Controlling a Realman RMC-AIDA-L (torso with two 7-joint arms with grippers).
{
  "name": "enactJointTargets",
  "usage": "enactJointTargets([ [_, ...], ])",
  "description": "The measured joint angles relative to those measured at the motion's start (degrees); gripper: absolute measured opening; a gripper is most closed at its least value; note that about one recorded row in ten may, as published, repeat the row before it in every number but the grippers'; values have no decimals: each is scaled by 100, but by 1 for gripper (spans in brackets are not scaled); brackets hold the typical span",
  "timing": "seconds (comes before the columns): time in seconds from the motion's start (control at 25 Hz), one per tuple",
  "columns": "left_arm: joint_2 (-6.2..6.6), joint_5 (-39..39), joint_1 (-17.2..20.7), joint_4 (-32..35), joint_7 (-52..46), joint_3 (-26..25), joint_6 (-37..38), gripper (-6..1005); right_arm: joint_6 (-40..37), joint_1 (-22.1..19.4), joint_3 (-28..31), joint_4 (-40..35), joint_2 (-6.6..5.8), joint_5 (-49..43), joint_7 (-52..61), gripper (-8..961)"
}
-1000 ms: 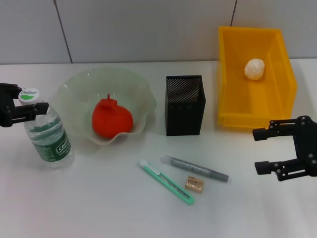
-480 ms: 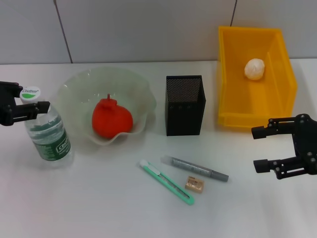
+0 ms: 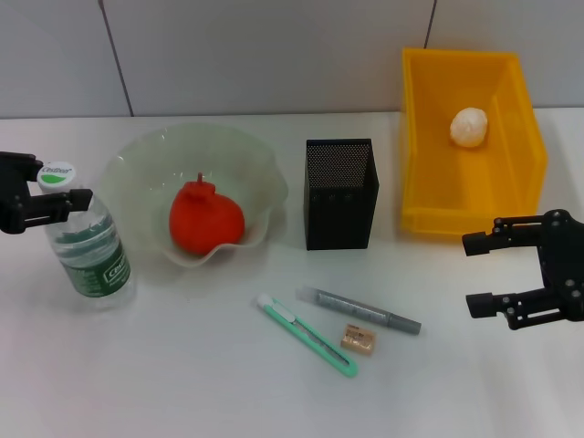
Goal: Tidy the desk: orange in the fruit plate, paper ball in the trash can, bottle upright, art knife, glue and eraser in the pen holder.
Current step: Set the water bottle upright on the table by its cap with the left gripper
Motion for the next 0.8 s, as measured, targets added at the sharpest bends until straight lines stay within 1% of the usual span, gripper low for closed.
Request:
enactJointTargets([
  [0.4,-19,26,-5,-49,64,0,-4,449,4,32,0,10,0,-28,48,787],
  [0.8,-12,24,-10,-140,102,-1,-57,449,6,54,0,8,-6,-36,57,787],
])
